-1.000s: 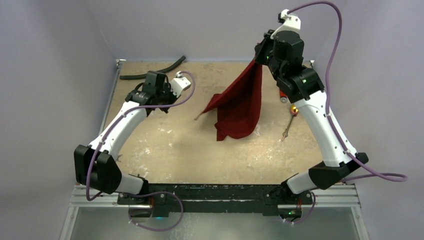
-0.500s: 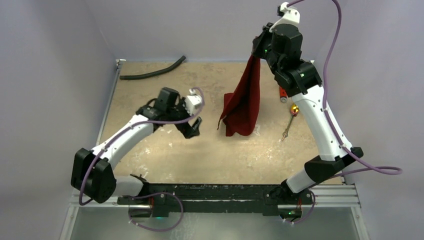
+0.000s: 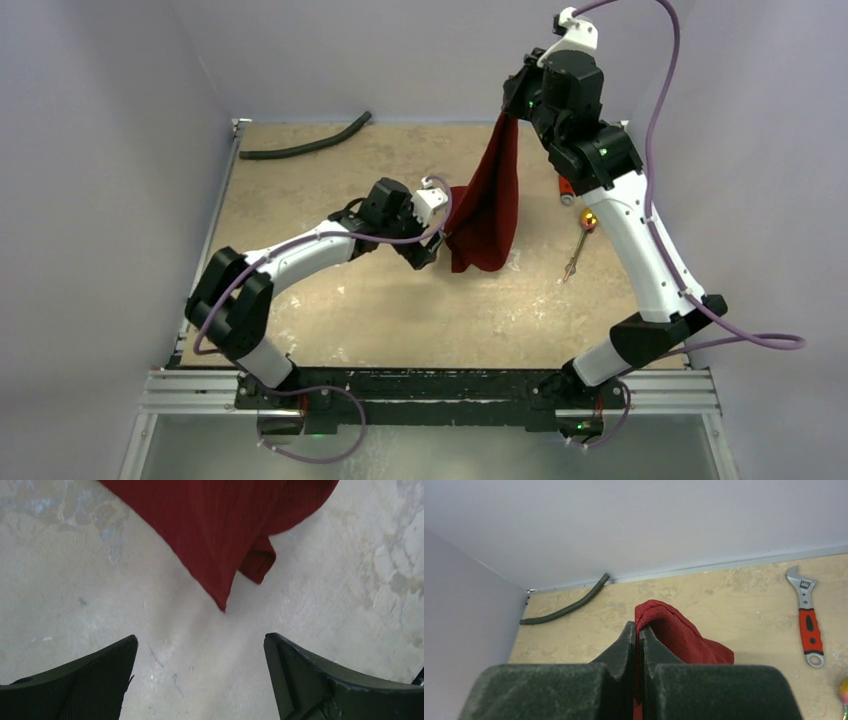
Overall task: Fold the napkin into a case and place the utensils inside
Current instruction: Flatten out the crumpled napkin at the center of the board.
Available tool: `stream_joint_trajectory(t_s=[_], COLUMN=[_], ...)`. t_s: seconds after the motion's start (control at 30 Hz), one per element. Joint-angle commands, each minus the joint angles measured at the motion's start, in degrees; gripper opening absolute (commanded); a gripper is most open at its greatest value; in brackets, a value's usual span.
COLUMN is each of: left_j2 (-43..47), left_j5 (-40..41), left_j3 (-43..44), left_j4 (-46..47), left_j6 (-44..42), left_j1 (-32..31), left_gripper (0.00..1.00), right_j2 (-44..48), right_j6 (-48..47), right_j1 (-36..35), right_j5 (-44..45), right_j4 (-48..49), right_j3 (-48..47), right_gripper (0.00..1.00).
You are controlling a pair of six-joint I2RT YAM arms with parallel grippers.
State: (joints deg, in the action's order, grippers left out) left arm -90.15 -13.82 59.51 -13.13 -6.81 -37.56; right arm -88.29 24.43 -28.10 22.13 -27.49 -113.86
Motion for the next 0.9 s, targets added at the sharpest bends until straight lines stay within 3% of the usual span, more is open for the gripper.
stream_joint_trajectory(t_s=[0.0, 0.1, 0.2, 0.33, 0.47, 0.53, 0.57, 0.87], left_j2=[-4.04, -5.36, -7.76, -13.24, -15.29, -15.07, -14.84, -5.33], left_j5=[-6.90, -8.79, -5.61, -2.36, -0.55, 0.77, 1.77, 6.32], left_j3=[8.13, 9.21, 8.74, 12.56, 14.96, 15.09, 15.43, 17.01], left_j4=[4.35, 4.50, 5.67, 4.29, 0.71, 0.07, -1.08, -2.12], left_j6=[4.94, 4.45, 3.74, 3.47, -0.21, -0.37, -0.31, -6.52], left_j1=[-0.17, -1.70, -2.58, -2.49, -1.74, 0.47, 1.77, 9.37], left_gripper=[0.96, 0.96, 0.96, 0.81, 0.51, 0.11, 0.00, 0.00], right_j2=[3.44, 3.72, 3.94, 4.89, 5.73, 6.01, 6.10, 5.94], right_j6=[0.44, 0.13, -0.10, -0.44, -1.73, -2.32, -2.51, -2.70], right_j1=[-0.04, -0.03, -0.07, -0.03, 0.06, 0.10, 0.14, 0.15], right_j5=[-1.85, -2.58, -3.23, -3.81, -3.06, -2.74, -2.87, -6.39], right_j4=[3.05, 2.87, 3.11, 3.83, 3.86, 3.76, 3.68, 2.73], right_j3=[1.26, 1.16, 0.99, 1.62, 1.05, 0.42, 0.03, -2.42], right_gripper=[0.00, 0.00, 0.00, 0.00, 0.00, 0.00, 0.00, 0.00])
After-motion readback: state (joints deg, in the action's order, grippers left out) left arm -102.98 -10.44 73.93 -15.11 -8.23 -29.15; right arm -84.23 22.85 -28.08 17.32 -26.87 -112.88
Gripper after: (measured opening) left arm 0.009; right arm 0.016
